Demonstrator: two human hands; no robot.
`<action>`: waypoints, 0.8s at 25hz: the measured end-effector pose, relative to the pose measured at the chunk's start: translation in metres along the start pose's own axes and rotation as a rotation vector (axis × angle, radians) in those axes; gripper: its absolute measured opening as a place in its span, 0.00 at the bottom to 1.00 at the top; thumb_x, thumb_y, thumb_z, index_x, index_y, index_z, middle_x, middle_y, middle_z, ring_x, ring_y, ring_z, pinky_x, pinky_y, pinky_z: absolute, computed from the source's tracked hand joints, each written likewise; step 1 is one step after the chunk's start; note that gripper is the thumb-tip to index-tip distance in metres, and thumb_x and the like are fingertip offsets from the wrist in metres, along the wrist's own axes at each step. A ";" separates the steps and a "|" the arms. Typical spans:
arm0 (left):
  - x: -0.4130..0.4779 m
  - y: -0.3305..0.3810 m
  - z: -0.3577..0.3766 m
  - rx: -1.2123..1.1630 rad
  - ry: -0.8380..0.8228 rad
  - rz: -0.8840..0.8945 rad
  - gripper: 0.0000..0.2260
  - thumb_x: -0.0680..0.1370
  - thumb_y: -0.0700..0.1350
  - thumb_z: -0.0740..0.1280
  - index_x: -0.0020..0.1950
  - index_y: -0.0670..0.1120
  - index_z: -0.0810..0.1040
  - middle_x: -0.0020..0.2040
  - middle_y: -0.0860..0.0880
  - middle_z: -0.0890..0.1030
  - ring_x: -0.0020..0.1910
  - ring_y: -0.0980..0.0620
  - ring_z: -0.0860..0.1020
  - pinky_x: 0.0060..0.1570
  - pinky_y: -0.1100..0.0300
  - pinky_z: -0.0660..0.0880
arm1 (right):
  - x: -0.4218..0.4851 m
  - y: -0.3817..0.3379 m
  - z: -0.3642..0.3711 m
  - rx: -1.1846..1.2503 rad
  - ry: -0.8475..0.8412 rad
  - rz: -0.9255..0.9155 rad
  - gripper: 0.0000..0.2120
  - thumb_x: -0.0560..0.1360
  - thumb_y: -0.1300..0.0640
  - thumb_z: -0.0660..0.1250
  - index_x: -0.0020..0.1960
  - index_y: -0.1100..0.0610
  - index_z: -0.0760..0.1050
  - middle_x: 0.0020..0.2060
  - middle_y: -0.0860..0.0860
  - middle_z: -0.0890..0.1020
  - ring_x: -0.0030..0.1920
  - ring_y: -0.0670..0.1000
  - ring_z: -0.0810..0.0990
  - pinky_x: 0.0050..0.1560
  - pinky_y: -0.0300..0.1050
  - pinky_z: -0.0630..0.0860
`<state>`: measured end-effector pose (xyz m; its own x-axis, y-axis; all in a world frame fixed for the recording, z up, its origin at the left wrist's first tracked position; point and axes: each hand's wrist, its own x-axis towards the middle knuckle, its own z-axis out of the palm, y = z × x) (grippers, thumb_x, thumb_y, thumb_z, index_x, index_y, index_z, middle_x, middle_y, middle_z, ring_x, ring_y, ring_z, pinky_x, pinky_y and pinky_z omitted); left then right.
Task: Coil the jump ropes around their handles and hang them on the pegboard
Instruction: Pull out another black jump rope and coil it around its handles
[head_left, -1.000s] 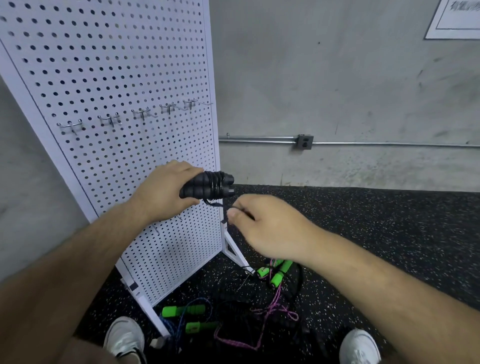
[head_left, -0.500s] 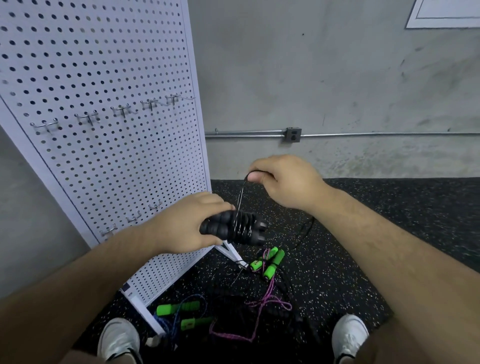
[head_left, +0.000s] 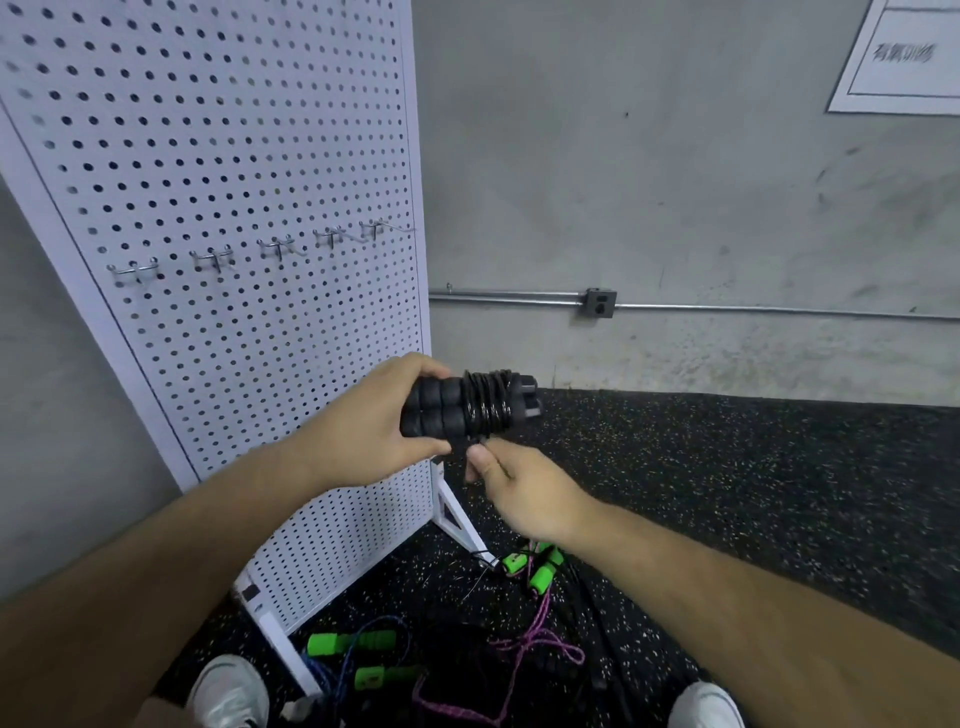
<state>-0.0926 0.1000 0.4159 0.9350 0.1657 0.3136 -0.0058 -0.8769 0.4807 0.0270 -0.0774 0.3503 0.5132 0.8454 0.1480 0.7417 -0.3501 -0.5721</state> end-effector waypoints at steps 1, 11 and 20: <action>0.003 -0.005 0.000 0.022 0.011 -0.009 0.28 0.71 0.48 0.79 0.65 0.56 0.68 0.58 0.61 0.73 0.57 0.68 0.72 0.61 0.67 0.69 | -0.002 -0.007 0.006 0.002 0.005 -0.021 0.19 0.85 0.46 0.51 0.50 0.57 0.73 0.34 0.45 0.74 0.34 0.45 0.73 0.33 0.42 0.68; 0.017 -0.046 0.010 0.245 0.031 -0.064 0.26 0.70 0.52 0.79 0.64 0.54 0.72 0.54 0.54 0.75 0.54 0.55 0.73 0.59 0.52 0.74 | -0.032 -0.065 0.005 -0.103 -0.095 -0.103 0.17 0.86 0.46 0.51 0.46 0.56 0.67 0.35 0.51 0.74 0.31 0.48 0.70 0.28 0.42 0.59; 0.001 -0.027 0.031 0.283 -0.175 0.052 0.25 0.72 0.53 0.78 0.63 0.55 0.70 0.54 0.60 0.72 0.54 0.59 0.70 0.54 0.63 0.67 | -0.017 -0.047 -0.069 -0.398 0.184 -0.357 0.11 0.81 0.47 0.61 0.49 0.50 0.79 0.40 0.44 0.79 0.40 0.48 0.77 0.38 0.44 0.73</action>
<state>-0.0803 0.1098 0.3782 0.9829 0.0590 0.1747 0.0206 -0.9767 0.2136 0.0135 -0.1035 0.4307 0.2405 0.8677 0.4350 0.9706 -0.2102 -0.1174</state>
